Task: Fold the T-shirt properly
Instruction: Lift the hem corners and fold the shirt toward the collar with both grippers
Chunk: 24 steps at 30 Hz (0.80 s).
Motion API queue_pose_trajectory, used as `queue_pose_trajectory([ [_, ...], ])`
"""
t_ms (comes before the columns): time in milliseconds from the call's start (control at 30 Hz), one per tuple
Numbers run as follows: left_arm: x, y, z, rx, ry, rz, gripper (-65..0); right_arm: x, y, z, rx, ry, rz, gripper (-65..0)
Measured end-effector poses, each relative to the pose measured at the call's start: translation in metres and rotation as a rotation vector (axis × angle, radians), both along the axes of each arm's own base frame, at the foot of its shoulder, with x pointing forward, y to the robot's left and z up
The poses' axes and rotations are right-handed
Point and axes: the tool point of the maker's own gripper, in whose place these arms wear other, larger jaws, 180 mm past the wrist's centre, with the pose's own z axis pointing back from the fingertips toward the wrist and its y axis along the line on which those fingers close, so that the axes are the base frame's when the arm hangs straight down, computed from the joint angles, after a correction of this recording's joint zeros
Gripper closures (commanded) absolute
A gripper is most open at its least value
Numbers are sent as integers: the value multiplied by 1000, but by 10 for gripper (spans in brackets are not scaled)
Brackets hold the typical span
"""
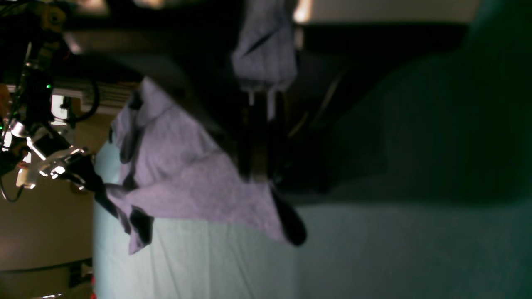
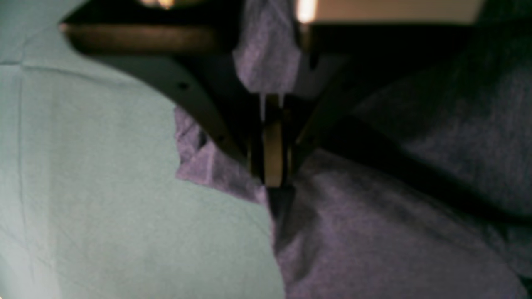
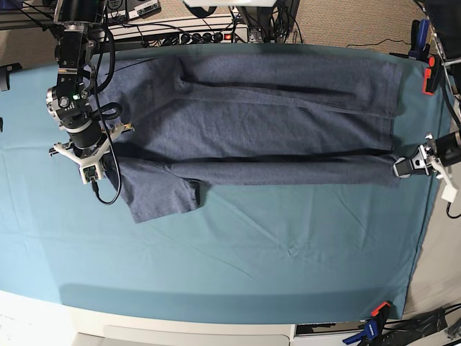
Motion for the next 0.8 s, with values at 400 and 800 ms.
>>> queue_pose_trajectory([
  [400,-22,2,-16,7,61,-10,0,-13,-4,-11,-9,50,-12,0],
  [800,-26,-2,-14,25,48,-39,0,-18,2,0,-25,28,9,0],
])
